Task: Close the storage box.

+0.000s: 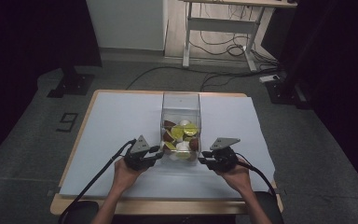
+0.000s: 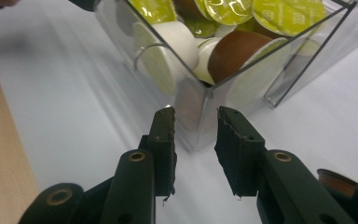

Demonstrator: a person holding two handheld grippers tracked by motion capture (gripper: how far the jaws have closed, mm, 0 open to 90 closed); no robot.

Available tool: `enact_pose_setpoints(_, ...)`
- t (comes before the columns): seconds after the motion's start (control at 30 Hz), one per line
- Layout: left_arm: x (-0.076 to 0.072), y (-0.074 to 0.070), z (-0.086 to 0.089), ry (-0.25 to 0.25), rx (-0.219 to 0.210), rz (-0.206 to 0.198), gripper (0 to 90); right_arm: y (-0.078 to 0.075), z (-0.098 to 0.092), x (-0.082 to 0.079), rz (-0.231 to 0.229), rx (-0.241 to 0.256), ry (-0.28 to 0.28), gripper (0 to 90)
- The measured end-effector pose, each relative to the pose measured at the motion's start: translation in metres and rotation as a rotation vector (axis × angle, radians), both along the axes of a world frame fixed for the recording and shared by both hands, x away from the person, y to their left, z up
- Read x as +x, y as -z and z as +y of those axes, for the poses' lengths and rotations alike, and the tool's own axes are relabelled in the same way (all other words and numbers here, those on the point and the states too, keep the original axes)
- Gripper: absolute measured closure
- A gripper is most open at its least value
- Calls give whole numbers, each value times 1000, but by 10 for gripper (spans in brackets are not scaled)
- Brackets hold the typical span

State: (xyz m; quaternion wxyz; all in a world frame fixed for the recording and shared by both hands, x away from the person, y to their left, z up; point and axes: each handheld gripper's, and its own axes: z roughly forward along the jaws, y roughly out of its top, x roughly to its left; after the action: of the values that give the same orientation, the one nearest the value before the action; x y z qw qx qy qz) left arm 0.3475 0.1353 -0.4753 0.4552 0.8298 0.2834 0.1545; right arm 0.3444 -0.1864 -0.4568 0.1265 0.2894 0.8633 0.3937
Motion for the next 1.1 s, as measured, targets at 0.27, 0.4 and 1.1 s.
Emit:
enact_pose_setpoints(0.27,3,1,-2,-19,1,-7,655,0,1,-2,21,28,-18,665)
enact_pose_setpoints(0.4,5,1,-3,-31,2,-9,656,-1,1,-1,27,39,-17,659)
enact_pose_setpoints(1.1,15,3,-5,-64,-20,-10,655,1,24,14,16,37,-31,643)
